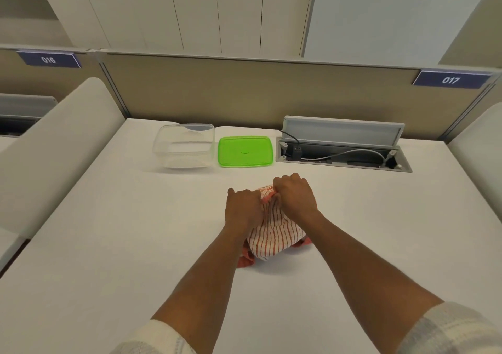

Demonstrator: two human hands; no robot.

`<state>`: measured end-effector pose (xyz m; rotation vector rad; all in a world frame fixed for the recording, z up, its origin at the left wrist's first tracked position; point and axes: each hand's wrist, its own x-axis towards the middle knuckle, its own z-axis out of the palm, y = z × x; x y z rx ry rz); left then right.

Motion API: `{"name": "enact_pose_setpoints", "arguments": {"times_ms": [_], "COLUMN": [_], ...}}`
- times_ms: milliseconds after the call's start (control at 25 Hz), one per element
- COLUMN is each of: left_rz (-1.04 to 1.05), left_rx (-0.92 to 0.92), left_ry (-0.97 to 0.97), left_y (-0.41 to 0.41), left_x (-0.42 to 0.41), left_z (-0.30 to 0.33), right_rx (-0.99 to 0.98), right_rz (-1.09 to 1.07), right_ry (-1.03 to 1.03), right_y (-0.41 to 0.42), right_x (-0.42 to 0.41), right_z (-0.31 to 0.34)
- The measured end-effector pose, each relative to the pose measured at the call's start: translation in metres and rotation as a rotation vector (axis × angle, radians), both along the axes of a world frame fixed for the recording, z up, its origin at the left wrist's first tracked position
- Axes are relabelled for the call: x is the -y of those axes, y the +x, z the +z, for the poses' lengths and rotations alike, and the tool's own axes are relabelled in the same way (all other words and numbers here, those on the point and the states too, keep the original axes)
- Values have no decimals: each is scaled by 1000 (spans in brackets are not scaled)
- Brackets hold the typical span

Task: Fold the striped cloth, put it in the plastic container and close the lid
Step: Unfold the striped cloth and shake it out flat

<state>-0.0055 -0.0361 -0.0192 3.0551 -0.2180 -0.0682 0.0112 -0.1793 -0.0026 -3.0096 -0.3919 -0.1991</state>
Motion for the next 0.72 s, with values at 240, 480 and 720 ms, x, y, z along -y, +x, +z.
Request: {"name": "enact_pose_setpoints", "arguments": {"times_ms": [240,480,720], "left_rz": [42,119,151], "left_rx": [151,315,410], "left_ry": [-39,-163,-256], "left_y": [-9,-16,-13], "left_x": [-15,-28,-31], "left_z": [40,90,128], "right_rx": [123,315,450], "right_rz": [-76,-77,-155], "right_ry": [137,166,129], "right_y": [-7,-19,-31], "right_x": [13,35,56], "right_z": [54,117,153]}}
